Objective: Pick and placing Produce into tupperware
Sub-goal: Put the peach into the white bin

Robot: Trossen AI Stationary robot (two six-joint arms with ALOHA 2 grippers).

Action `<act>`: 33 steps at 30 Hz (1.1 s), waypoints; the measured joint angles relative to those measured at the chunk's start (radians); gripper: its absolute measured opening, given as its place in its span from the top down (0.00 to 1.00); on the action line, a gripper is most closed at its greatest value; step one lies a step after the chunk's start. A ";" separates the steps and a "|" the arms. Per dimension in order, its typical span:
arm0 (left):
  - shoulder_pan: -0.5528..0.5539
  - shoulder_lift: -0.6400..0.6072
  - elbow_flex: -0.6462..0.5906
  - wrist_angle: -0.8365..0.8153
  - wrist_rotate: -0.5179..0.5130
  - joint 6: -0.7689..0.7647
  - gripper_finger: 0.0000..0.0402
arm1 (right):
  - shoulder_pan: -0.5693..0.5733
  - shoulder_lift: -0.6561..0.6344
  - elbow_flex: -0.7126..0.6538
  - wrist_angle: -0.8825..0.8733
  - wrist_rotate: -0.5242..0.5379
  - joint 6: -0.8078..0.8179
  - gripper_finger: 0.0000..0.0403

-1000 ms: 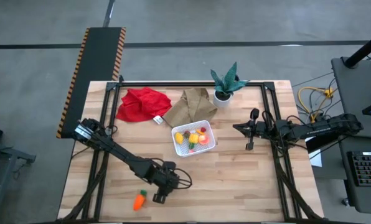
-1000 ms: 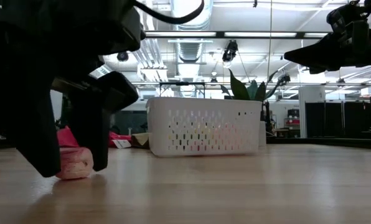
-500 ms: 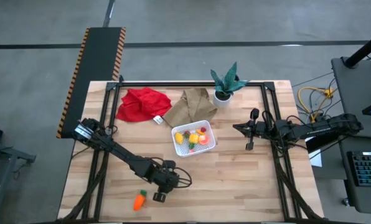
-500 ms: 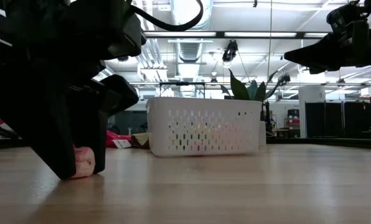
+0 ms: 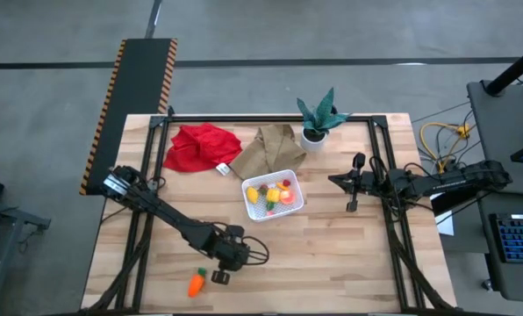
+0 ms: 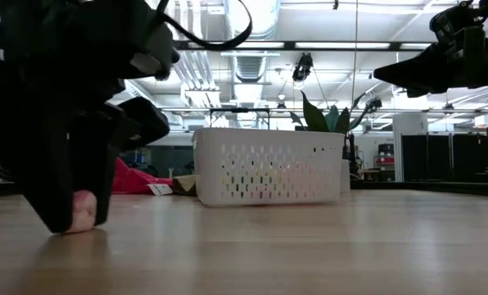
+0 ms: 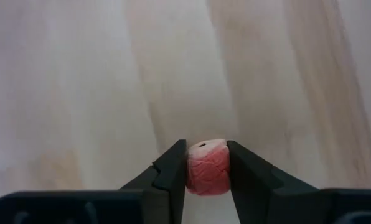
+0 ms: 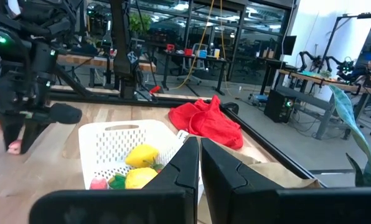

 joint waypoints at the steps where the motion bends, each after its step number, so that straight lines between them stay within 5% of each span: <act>1: 0.005 -0.008 0.000 -0.022 0.000 0.000 0.79 | 0.000 0.000 0.000 0.000 0.000 0.000 0.98; 21: 0.171 -0.262 0.025 -0.121 -0.140 0.219 0.79 | 0.000 0.000 0.000 0.000 0.000 -0.009 0.98; 33: 0.358 -0.256 0.022 0.012 -0.142 0.495 0.79 | 0.000 0.000 0.000 -0.002 0.000 -0.011 0.98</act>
